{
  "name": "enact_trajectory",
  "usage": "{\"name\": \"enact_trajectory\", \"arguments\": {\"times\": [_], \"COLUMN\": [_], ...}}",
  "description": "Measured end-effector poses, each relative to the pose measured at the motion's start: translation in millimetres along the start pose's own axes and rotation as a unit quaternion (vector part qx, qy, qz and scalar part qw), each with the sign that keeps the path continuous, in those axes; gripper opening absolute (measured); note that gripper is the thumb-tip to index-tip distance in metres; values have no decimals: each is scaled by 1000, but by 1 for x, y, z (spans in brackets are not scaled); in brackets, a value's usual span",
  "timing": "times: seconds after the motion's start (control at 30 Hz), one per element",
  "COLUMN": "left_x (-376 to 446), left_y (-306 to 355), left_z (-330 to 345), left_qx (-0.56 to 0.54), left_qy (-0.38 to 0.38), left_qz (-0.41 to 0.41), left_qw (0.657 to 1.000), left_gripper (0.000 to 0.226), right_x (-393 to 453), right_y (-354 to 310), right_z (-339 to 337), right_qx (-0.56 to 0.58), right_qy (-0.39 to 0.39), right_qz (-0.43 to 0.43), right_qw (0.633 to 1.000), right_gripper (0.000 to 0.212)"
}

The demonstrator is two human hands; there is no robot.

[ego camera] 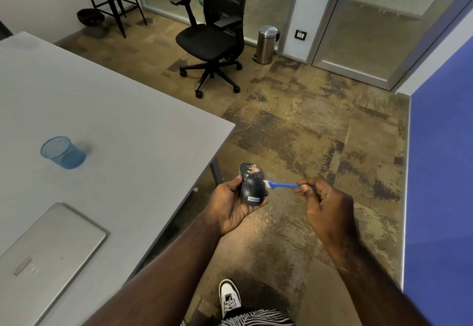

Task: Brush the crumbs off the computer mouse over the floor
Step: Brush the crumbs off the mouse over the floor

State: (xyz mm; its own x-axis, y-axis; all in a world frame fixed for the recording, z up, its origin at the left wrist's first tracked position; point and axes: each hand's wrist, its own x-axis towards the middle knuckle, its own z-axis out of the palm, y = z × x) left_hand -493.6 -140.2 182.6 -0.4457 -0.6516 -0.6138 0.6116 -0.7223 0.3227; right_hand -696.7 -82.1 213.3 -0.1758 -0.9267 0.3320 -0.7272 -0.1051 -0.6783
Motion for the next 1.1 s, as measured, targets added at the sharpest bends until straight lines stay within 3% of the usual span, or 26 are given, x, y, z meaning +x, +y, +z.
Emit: {"name": "enact_trajectory", "arguments": {"times": [0.07,0.2,0.43,0.7,0.8,0.93,1.1], "left_x": [0,-1,0,-3,-3,-3,-6], "left_y": [1,2,-2,-6,-7,-6,-9], "left_z": [-1,-1,4,5,4,7,10], "left_qx": [2,7,47,51,49,47,57], "left_qy": [1,1,6,-1,-4,-6,-15], "left_qz": [5,7,19,1,0,-3,-21], "left_qw": [1000,1000,999,999,999,999,998], "left_gripper": [41,43,49,45,42,41,39], "right_x": [-2,1,1,34,38,29,40], "right_y": [-2,-2,-15,-2,-2,-11,5], "right_z": [-1,-5,5,14,11,17,20], "right_qx": [3,8,63,-8,26,58,-4], "right_qy": [-31,-1,-49,32,41,-13,27], "right_qz": [-23,-13,-51,85,77,30,103], "right_qw": [999,1000,996,996,996,998,994], "right_gripper": [16,18,17,15,14,17,15]}}
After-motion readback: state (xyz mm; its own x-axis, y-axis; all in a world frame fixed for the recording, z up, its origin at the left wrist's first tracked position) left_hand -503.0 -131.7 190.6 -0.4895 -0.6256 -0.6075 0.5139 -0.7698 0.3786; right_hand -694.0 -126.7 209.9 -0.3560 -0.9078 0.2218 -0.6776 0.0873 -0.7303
